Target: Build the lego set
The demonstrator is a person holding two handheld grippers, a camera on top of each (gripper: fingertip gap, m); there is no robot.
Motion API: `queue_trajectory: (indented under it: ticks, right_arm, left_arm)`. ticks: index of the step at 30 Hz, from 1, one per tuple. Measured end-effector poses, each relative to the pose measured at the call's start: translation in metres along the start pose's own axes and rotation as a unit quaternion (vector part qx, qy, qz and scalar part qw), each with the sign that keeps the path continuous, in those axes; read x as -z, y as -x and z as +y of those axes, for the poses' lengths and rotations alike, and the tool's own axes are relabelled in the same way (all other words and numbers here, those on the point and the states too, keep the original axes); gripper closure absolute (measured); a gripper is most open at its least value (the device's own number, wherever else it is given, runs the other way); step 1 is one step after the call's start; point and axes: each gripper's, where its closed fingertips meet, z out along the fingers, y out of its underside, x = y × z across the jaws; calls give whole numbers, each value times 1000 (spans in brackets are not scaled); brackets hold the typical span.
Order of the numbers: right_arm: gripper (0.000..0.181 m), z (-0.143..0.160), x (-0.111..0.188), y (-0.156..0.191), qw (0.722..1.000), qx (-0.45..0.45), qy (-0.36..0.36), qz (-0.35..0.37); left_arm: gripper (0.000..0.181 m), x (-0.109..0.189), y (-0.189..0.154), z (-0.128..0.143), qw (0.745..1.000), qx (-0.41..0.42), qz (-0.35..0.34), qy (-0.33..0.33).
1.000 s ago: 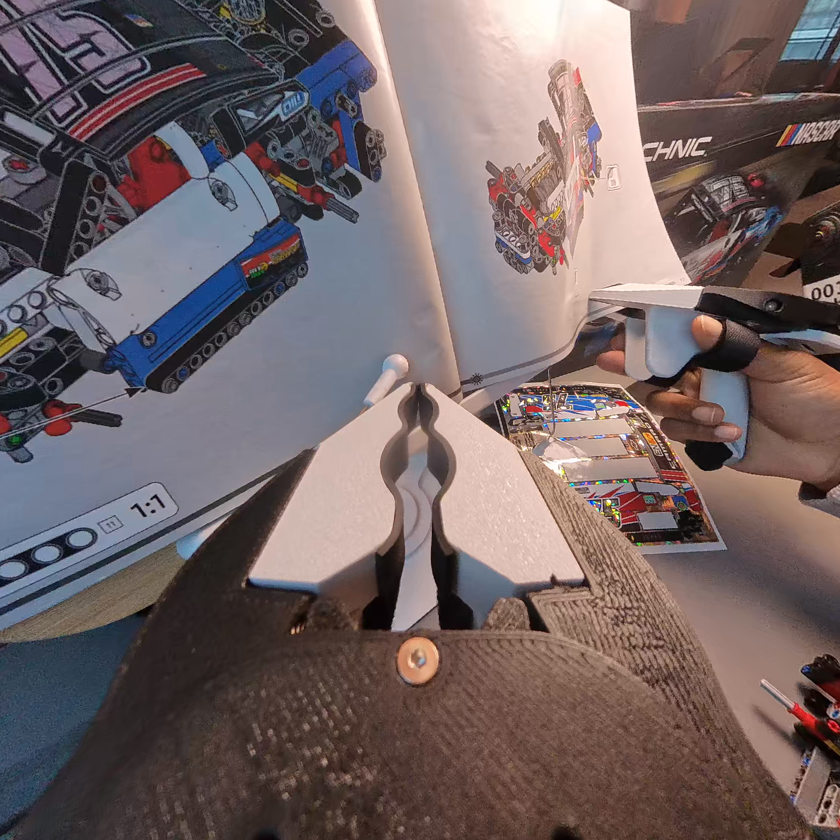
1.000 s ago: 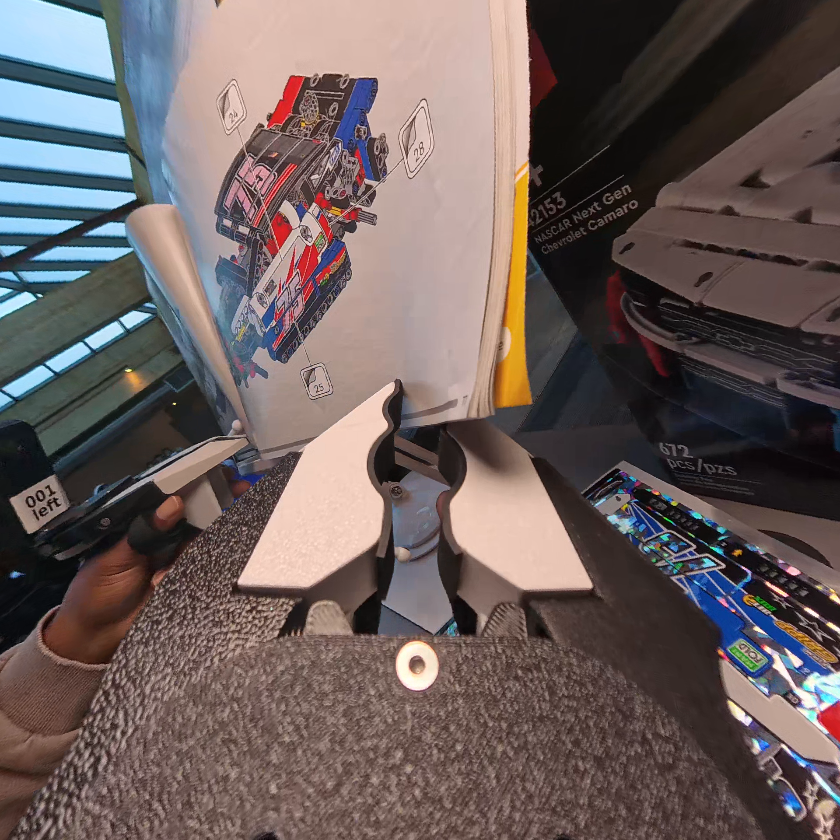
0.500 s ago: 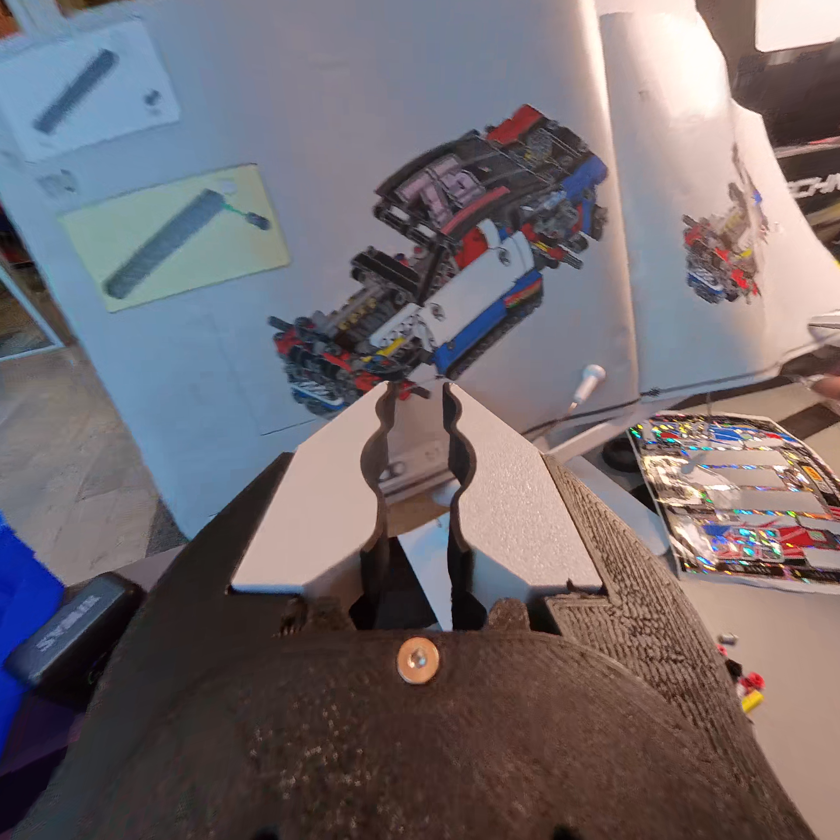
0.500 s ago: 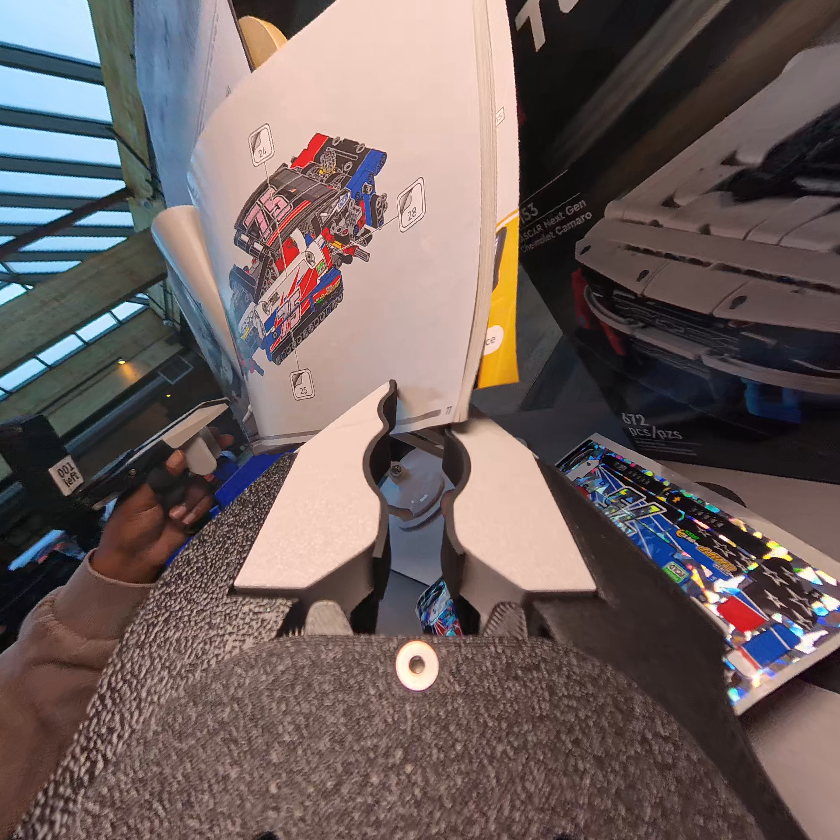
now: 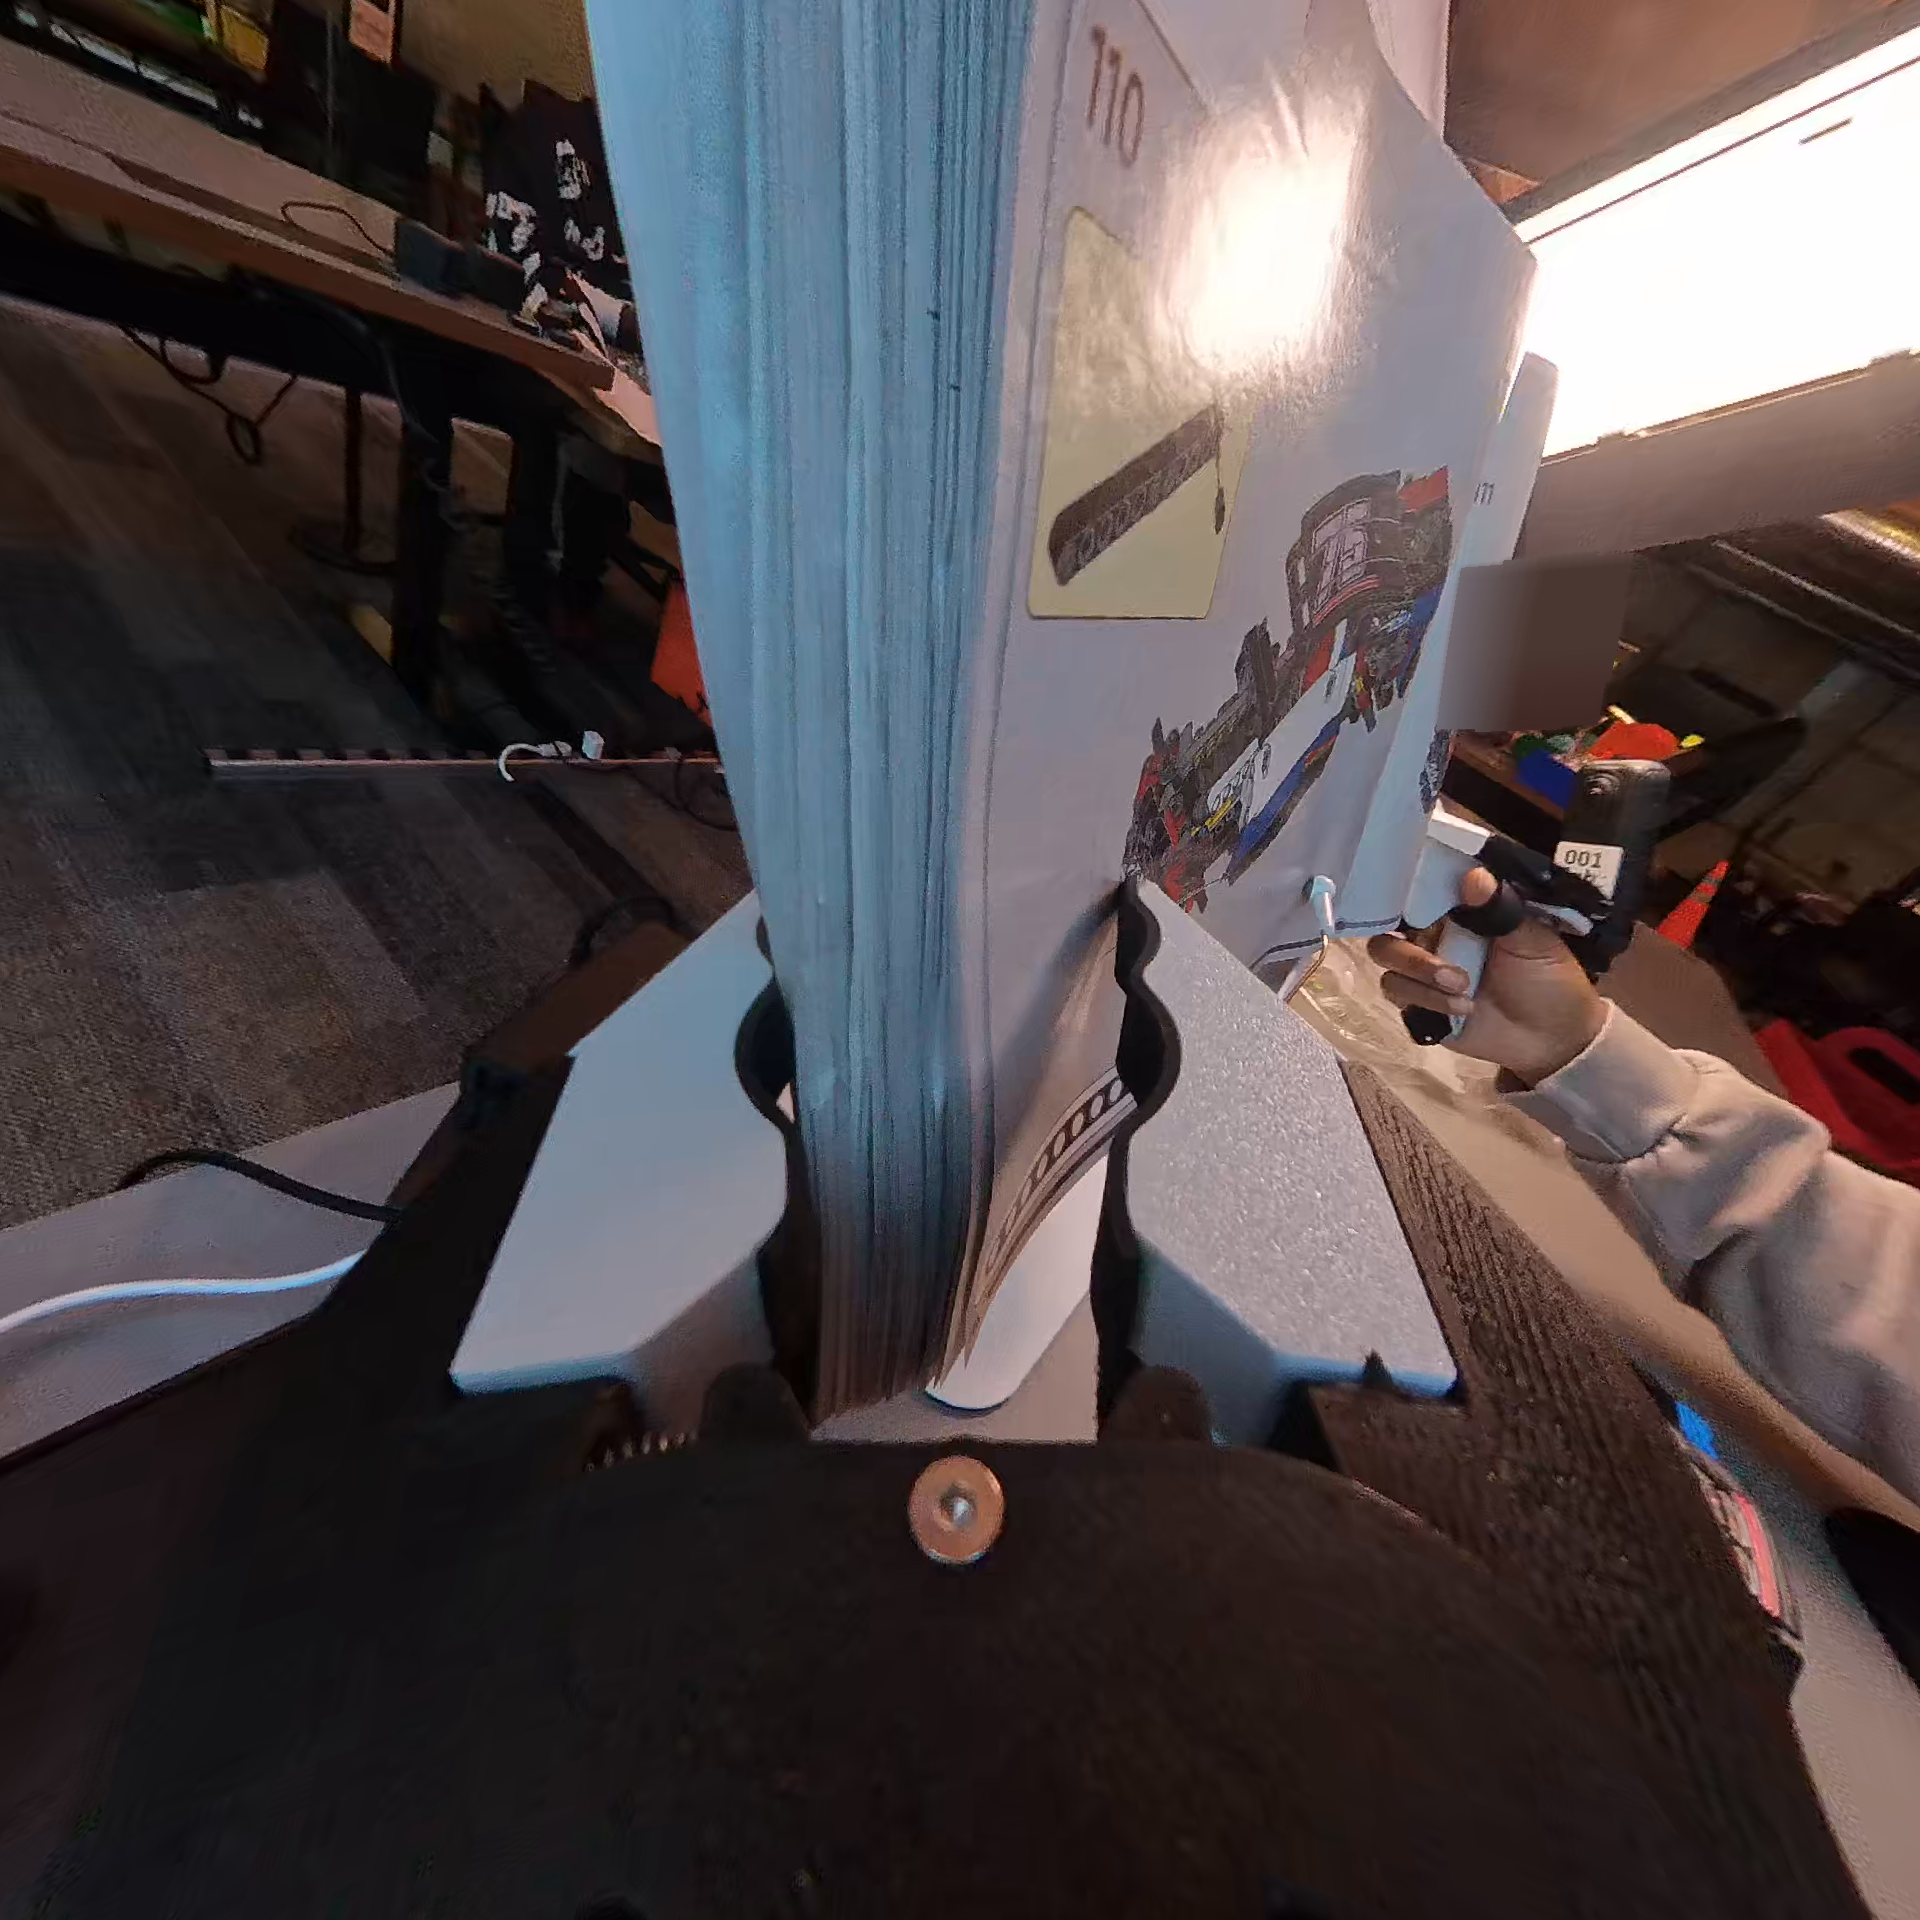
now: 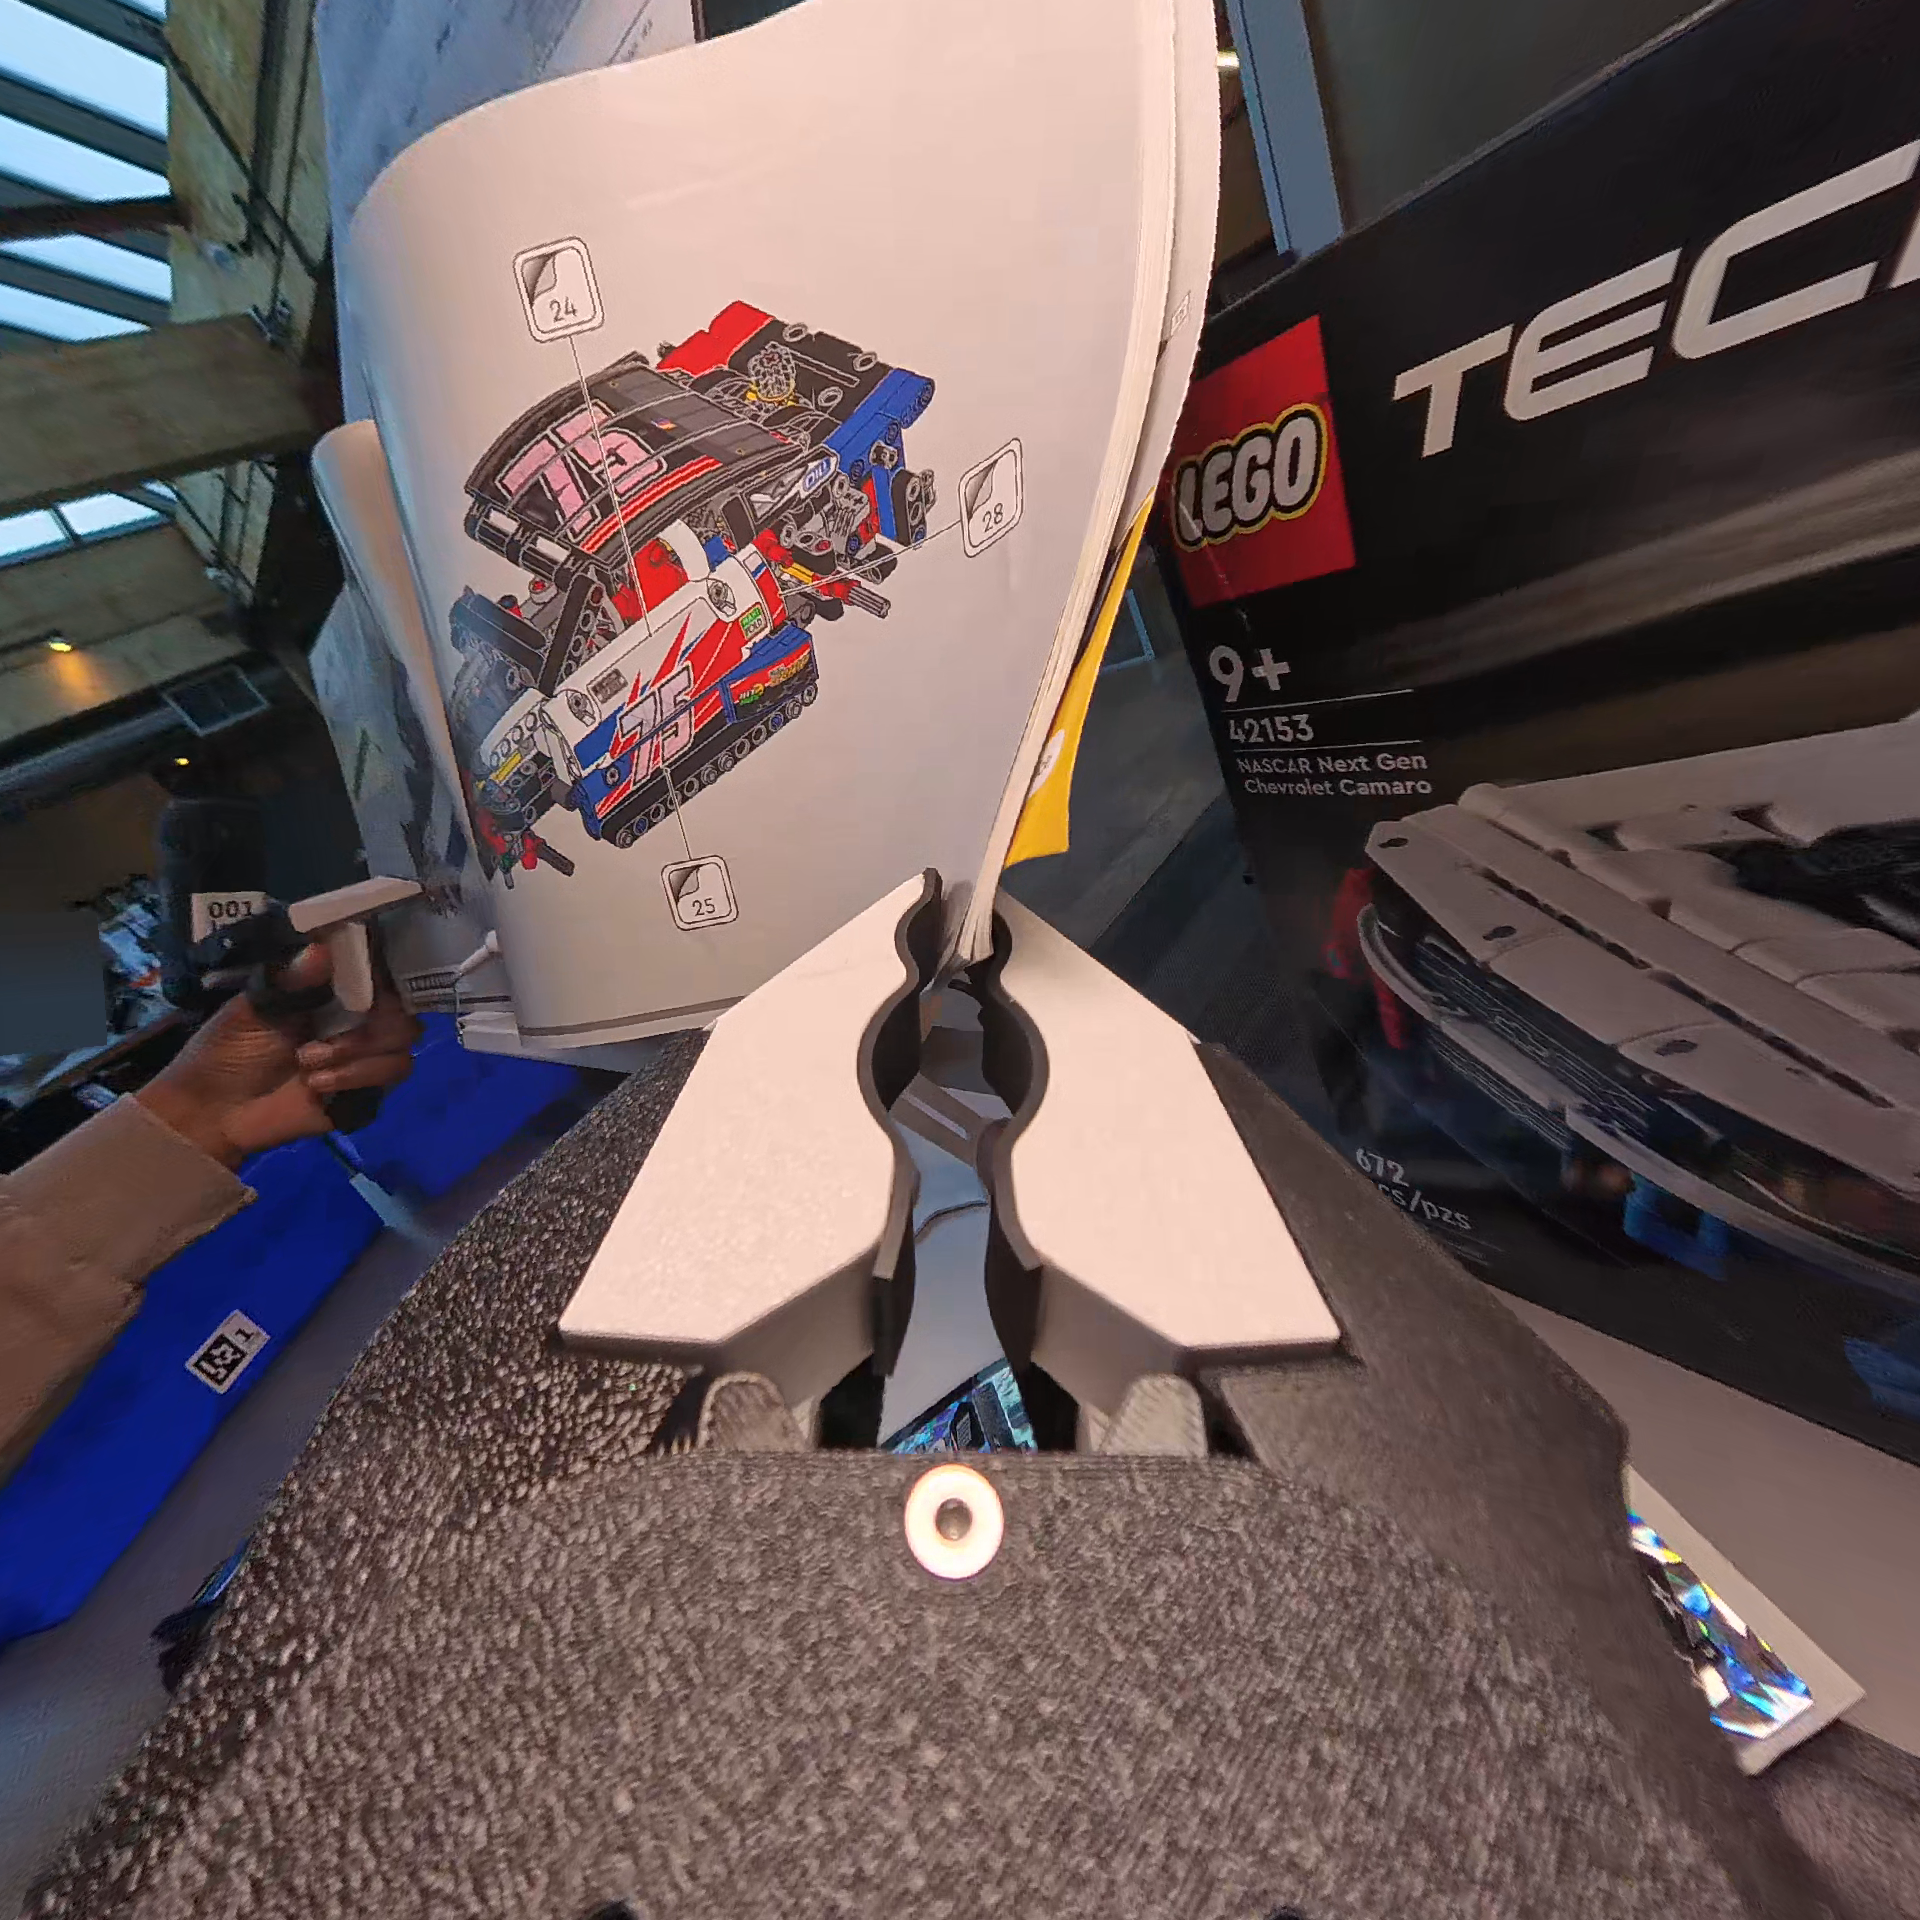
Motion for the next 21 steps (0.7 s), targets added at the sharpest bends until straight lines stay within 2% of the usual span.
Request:
queue_trajectory:
  ticks: [4, 8, 10, 13, 14, 15, 17, 19, 20, 21]
  right_arm:
    - [180, -5, -4, 2, 1000, 10, -8, -2]
    - [178, -3, -10, 17, 999, 29, 5, -24]
    - [178, 5, -14, 23, 999, 41, 19, -28]
    - [175, 16, -15, 18, 999, 11, 28, -27]
    - [174, 19, -13, 14, 999, 3, 25, -27]
    - [173, 21, -11, 12, 999, -3, 18, -28]
    - [172, 23, -8, 11, 999, -23, 6, -40]
    - [172, 21, -6, 5, 998, -57, -7, -38]
    - [173, 18, -5, 3, 996, -74, -16, -39]
    - [174, 17, -5, 1, 995, -85, -23, -41]
  left_arm:
    - [153, 9, -4, -5, 999, -43, -2, -2]
    - [164, 27, 5, -19, 995, -83, -60, -2]
    - [161, 34, 12, -24, 992, -83, -90, -6]
    - [131, 40, 23, -24, 988, -73, -136, -6]
    - [129, 45, 28, -25, 984, -68, -162, -8]
    - [126, 53, 35, -31, 976, -73, -205, -16]
    - [122, 79, 40, -58, 935, -128, -322, -72]
    - [118, 90, 13, -87, 898, -194, -373, -127]
    - [129, 80, -12, -94, 899, -222, -352, -137]
    - [143, 56, -44, -92, 915, -243, -293, -132]
